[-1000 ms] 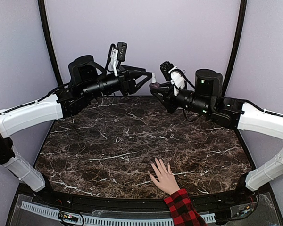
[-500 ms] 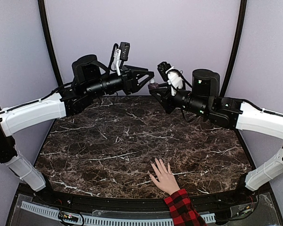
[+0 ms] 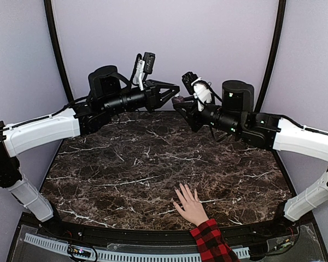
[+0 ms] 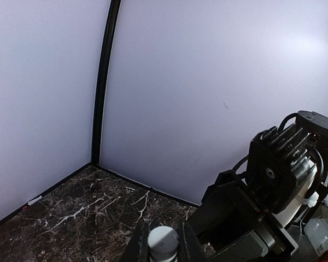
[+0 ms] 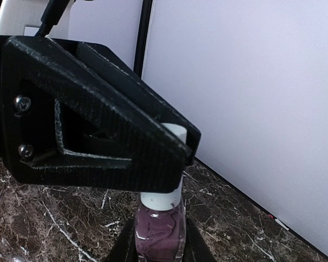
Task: Paint the nails
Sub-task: Screw the nail polish bottle cap onto the nail polish bottle.
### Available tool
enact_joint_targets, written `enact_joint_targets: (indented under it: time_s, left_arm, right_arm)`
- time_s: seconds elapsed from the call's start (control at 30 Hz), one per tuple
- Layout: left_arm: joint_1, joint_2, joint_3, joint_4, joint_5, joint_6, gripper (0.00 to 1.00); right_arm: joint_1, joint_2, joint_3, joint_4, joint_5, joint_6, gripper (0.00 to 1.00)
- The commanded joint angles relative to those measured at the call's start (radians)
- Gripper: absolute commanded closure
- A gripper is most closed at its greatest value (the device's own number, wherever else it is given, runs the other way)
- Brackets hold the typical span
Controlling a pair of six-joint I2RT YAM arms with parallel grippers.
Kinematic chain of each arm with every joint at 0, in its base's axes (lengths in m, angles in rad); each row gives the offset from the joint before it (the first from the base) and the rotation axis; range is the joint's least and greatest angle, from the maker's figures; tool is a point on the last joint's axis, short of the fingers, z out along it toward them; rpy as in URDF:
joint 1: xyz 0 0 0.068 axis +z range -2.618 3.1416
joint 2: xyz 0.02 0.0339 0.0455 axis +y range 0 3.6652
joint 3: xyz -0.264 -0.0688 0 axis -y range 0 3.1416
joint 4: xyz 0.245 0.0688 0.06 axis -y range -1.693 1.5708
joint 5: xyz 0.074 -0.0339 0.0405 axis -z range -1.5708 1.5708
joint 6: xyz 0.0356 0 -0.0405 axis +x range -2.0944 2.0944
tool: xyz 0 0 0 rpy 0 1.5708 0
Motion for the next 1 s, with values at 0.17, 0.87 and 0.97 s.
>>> enact_joint_targets:
  time_s: [0.17,0.87,0.97]
  left_arm:
    - [0.002,-0.007,0.016,0.009,0.079,0.015,0.96]
    - [0.001,0.027,0.027,-0.090,0.442,0.115,1.00]
    - [0.001,0.031,0.028,-0.091,0.511,0.116,1.00]
  right_arm:
    - [0.001,-0.019,0.068,0.032,-0.017,-0.014,1.00]
    - [-0.081,-0.083,0.091,0.014,-0.484,-0.056,1.00]
    - [-0.092,-0.097,0.086,0.015,-0.577,-0.070,1.00]
